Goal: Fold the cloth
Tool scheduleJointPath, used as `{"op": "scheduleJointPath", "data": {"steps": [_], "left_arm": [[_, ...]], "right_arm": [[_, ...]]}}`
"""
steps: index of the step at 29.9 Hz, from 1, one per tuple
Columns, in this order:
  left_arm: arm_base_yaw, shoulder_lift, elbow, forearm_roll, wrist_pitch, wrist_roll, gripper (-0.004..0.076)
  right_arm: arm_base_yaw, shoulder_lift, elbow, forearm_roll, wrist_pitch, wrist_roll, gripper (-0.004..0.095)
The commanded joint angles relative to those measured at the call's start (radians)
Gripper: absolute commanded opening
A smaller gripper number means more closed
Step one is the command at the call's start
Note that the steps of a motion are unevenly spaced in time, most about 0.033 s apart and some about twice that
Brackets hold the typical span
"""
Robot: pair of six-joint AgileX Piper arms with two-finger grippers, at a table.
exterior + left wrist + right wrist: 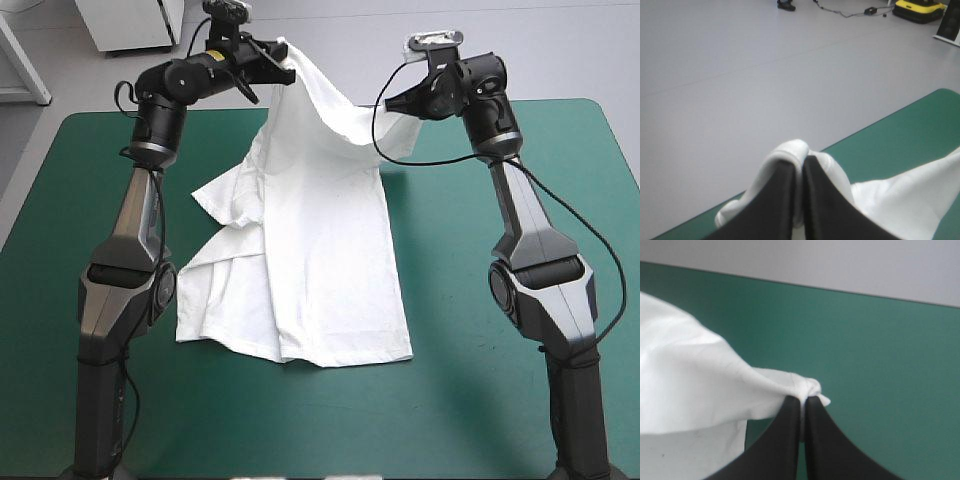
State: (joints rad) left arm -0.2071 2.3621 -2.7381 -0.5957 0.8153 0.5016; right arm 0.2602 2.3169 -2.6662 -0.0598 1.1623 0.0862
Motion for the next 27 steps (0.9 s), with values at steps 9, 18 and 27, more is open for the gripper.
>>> {"op": "scheduleJointPath", "data": {"steps": [9,18,27], "left_arm": [[-0.005,0.126,-0.027,-0.001,-0.015,-0.002,-0.0009],[-0.003,0.173,-0.027,-0.117,0.06,0.005,0.0119],[-0.003,0.143,-0.049,-0.153,0.156,0.007,0.057]], "right_arm": [[-0.049,0.058,-0.03,0.094,-0.001,0.036,-0.0019],[-0.065,0.086,-0.03,0.138,0.04,0.009,0.0211],[-0.065,0.036,-0.04,0.175,0.055,-0.015,0.0548]]}}
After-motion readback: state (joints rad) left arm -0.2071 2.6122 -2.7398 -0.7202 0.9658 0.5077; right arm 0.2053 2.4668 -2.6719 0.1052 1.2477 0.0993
